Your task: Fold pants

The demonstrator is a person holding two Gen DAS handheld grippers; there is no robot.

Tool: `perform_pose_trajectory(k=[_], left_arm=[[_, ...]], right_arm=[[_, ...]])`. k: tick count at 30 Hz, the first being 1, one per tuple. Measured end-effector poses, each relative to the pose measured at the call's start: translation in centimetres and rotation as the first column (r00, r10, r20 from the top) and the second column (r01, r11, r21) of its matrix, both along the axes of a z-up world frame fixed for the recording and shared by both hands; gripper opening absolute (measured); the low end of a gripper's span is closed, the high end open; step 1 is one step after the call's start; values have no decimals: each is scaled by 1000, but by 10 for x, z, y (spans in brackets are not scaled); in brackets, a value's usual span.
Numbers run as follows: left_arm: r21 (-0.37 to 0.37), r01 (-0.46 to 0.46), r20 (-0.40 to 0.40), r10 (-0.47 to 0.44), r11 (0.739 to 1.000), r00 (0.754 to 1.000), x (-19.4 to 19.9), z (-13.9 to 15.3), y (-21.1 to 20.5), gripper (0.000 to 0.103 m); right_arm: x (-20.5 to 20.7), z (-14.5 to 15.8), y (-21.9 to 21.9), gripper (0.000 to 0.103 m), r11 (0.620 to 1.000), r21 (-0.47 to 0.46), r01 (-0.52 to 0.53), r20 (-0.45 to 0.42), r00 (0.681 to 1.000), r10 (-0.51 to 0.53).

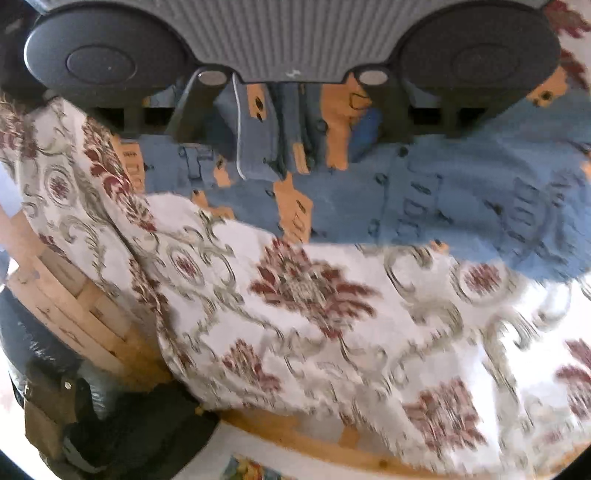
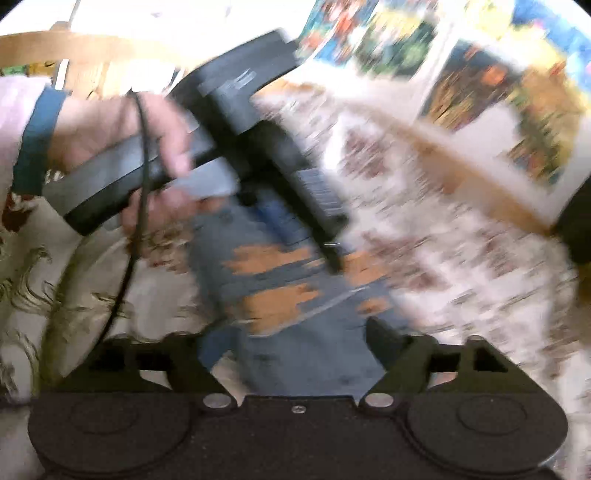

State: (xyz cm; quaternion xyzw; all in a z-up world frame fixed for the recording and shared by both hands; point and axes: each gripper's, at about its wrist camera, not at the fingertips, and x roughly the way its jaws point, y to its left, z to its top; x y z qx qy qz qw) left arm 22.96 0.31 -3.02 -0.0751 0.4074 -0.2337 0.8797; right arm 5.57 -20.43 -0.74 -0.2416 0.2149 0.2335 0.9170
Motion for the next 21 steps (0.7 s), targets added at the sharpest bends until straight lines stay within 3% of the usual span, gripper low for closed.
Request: perform_pose_trajectory(k=[2,4,7,10,12,15,17,19,21], left_arm=[[30,-17,36,16,999,999,-6,6,-4,85],[58,-47,76,42,997,996,-11,6,-10,89],[153,-82,122,63,985,991,-18,-5,-28,90],[314,-125,151,81,941,985,-23,-22,-45,90],[316,-120,141,78,941,987,-25,-28,-43,92],[310,-126,105,98,942,990,-19,-26,-37,100],[304,-127,83,107,944,991,-17,-27,-30,102],[290,-142,68,128,946,990,-18,-22,-24,102],[297,-172,74,157,939,985,-21,-15,-22,101]], right_arm=[[-4,5,-22,99,995,-48,89,93,992,-85],[4,4,-45,100,977,-78,198,125,974,-187],[42,0,-80,100,931,-79,357,83,933,-351],[83,-2,-102,100,908,28,419,29,907,-419],[112,-14,-108,100,895,41,443,-46,896,-441],[133,-41,-120,100,886,-17,464,-144,876,-461],[130,-42,-132,100,875,4,484,-134,868,-479],[119,-30,-141,100,834,49,550,-102,833,-544],[102,-14,-145,100,817,95,569,-98,822,-561]])
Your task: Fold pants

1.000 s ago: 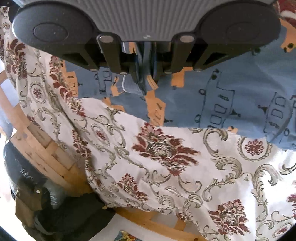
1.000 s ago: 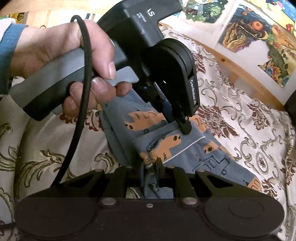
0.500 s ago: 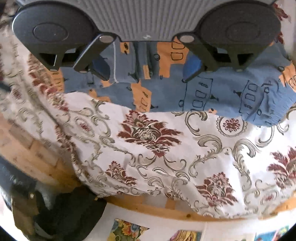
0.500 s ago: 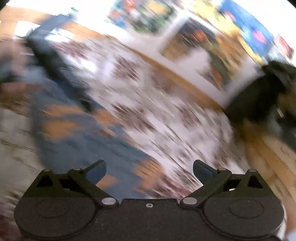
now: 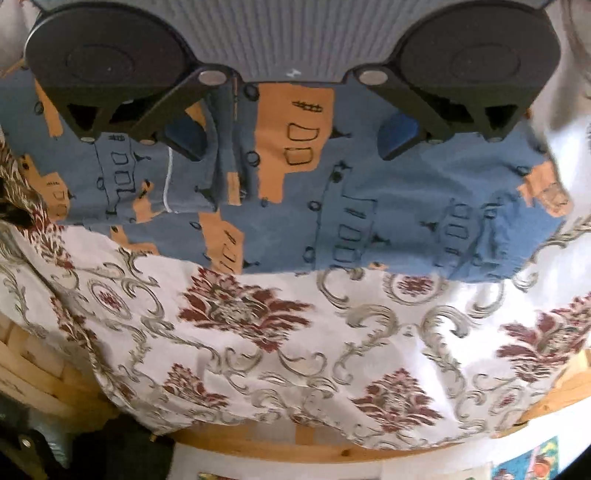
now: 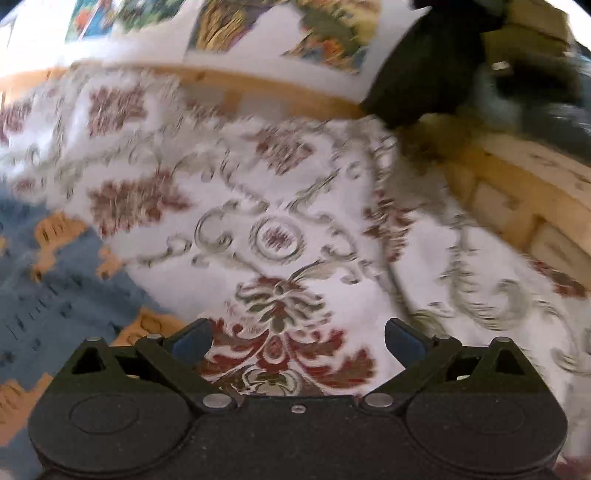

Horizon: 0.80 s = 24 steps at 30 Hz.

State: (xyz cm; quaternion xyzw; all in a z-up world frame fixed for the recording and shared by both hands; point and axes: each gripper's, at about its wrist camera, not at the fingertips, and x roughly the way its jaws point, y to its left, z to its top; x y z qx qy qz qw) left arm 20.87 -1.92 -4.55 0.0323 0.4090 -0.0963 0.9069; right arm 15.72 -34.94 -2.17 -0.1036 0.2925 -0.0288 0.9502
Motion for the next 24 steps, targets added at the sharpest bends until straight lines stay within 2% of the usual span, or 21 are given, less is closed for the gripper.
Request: perform_pose_trajectory(k=[2,4,6,8,9,11,14,18,21,22,24], left_arm=[[29,-34,15,34,999,999,-5,7,0,101],[32,-23,18,22,999,1000,-15,12,-2,101],[43,-5,11,4,999,1000,-24,11,-5,102],[115,3,7,-4,993,1000,-31,-1,-10,103],[140,11,21,-14,990,1000,-35,-7,-12,103],[149,1,27,-5,989,1000,-39,-5,-10,102],[156,-49,6,49,987,999,-39,14,0,102],[123,-42,0,42,992,999,-51,34,38,102],[127,-85,73,76,988,994,-54,42,77,103],[103,-101,103,91,989,991,-53,43,88,103],[-12,-93,182,94,996,979,-52,40,114,103]], right_arm=[[-20,12,1,102,998,64,-15,11,1000,14],[-45,13,15,102,996,65,-64,-4,998,65],[-60,-1,34,102,994,-12,-110,-47,993,109],[-68,-27,47,102,982,-127,-143,-122,984,128],[-70,-31,48,102,979,-143,-146,-124,984,129],[-75,-20,48,102,984,-132,-120,-89,990,109],[-83,4,55,102,984,-146,-100,16,995,104],[-84,19,89,102,967,-167,-192,88,974,209],[-81,17,123,102,931,-199,-307,97,939,330],[-78,16,132,102,911,-212,-353,95,921,378],[-71,21,145,102,879,-220,-423,100,886,452]])
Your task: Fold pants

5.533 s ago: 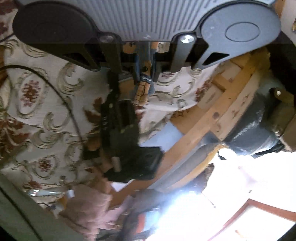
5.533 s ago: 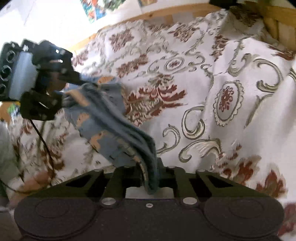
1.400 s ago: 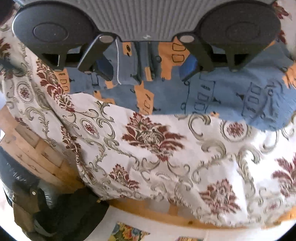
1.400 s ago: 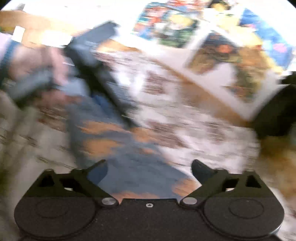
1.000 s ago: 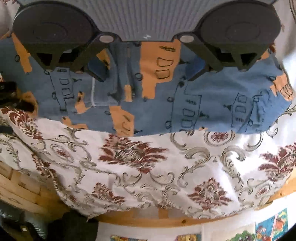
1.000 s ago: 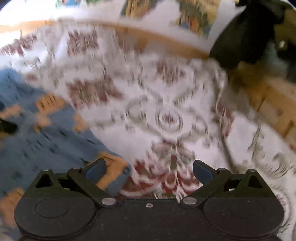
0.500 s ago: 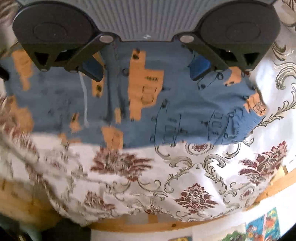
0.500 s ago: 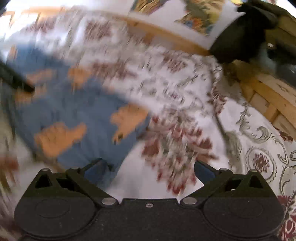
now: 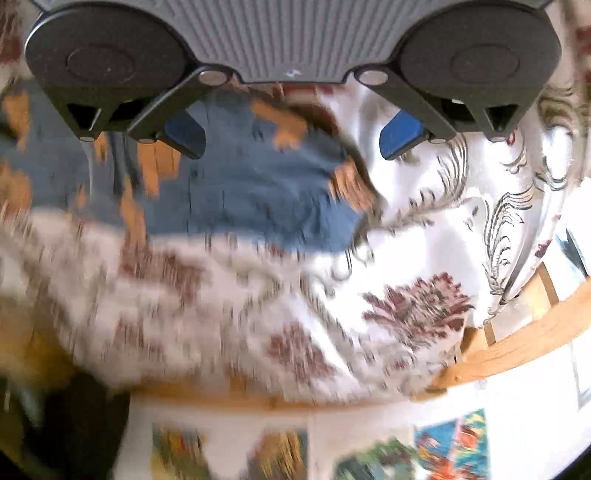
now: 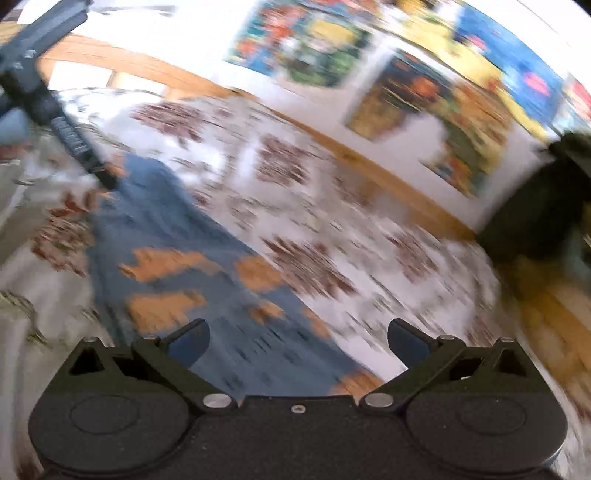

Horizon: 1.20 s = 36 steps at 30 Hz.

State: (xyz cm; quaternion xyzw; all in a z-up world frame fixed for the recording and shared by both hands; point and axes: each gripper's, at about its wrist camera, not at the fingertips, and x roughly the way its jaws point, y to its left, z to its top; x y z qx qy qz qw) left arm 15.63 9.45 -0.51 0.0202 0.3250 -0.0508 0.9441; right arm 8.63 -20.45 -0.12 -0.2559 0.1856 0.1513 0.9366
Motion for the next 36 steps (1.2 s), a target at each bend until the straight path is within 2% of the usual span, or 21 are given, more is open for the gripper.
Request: perform_pose_trajectory(k=[2,4,6,8,9,10,11,15,20,22,25,26,27,32,34,36], left_arm=[[-106,-9,53,15,994,999,6,-10,20,103],[-145,-46,26,50,988,998,21,-19,29,103],[-175,-56,42,65,983,997,31,-22,30,103],[-188,-59,60,71,980,996,37,-25,30,103],[-183,-63,70,77,981,995,40,-28,29,103],[-169,-61,82,76,984,994,42,-31,28,103],[-154,-53,90,67,987,994,44,-33,28,103],[-169,-40,95,57,985,994,48,-34,30,103],[-257,-37,100,64,966,993,50,-33,40,103],[-347,-31,98,69,937,993,50,-33,49,103],[-503,-45,95,107,863,990,50,-34,69,102],[-528,-52,91,117,848,989,50,-34,73,100],[-533,-65,85,130,844,988,51,-34,75,98],[-383,-107,61,141,917,988,55,-35,58,84],[-357,-117,55,146,927,988,55,-34,54,81],[-359,-121,53,150,925,987,53,-33,54,77]], right_arm=[[11,7,14,102,999,12,-51,12,999,51],[25,11,25,102,997,28,-78,4,997,78],[39,-2,32,102,997,10,-81,-46,996,81],[53,-38,43,102,997,-41,-67,-178,982,59],[50,-46,37,102,998,51,-30,-145,989,37],[49,-49,29,102,992,122,-5,-152,988,24],[52,-48,26,102,990,144,-1,-168,986,26],[62,-48,22,102,978,206,21,-234,972,28],[56,-52,27,102,983,182,20,-198,980,17],[50,-54,32,102,989,146,17,-160,987,7],[40,-57,41,102,997,81,15,-93,996,-7],[37,-58,44,102,998,58,14,-70,998,-10],[34,-59,47,102,999,34,14,-45,999,-12],[26,-62,55,102,999,-37,16,24,1000,-15],[29,-62,54,102,999,-29,15,16,1000,-14],[29,-62,53,102,1000,-10,15,-1,1000,-15]])
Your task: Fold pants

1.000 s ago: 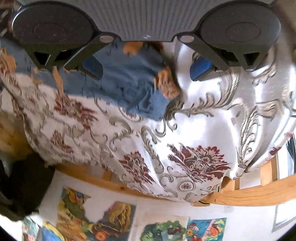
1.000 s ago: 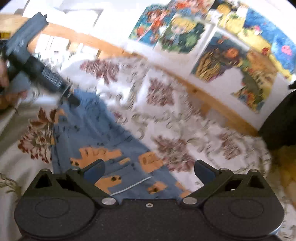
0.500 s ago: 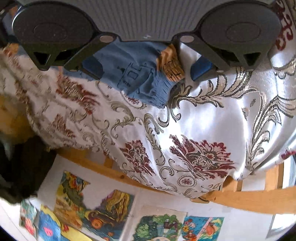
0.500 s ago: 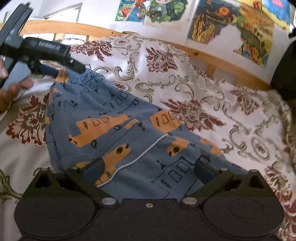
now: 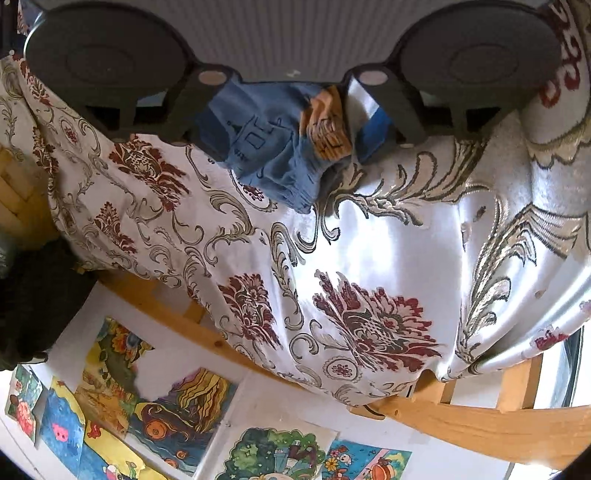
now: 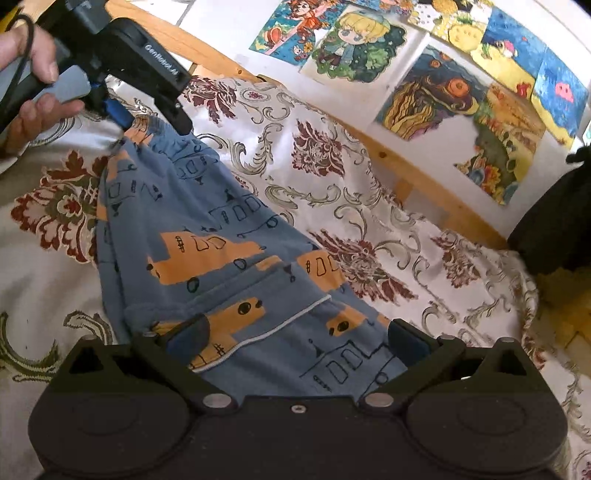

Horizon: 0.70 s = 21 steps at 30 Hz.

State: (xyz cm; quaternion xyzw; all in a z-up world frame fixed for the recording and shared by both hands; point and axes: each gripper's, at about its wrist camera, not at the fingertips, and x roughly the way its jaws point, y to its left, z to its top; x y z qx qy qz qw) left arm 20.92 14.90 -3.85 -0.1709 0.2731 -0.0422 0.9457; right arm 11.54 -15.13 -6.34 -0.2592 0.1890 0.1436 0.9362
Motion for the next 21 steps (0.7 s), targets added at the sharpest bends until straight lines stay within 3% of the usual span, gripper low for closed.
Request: perform_pose_trajectory(k=[4,9,12,14,21], left_arm=[[-18,-30,-10,30,999,999,0,-1,6,60],[-102,-55,-18,54,993,998,1,-4,20,52],[-108,-72,-35,69,992,997,3,-4,23,40],[-113,-77,-52,72,991,996,4,-5,25,27],[-94,-88,-37,85,992,996,-1,-1,21,20]], right_arm=[[3,1,-3,102,1000,30,-1,-26,1000,2],[2,1,-2,102,1000,20,0,-16,1000,0],[2,1,-2,102,1000,26,1,-21,1000,0],[2,1,-2,102,1000,28,2,-21,1000,-2],[2,1,-2,102,1000,19,1,-13,1000,-1]])
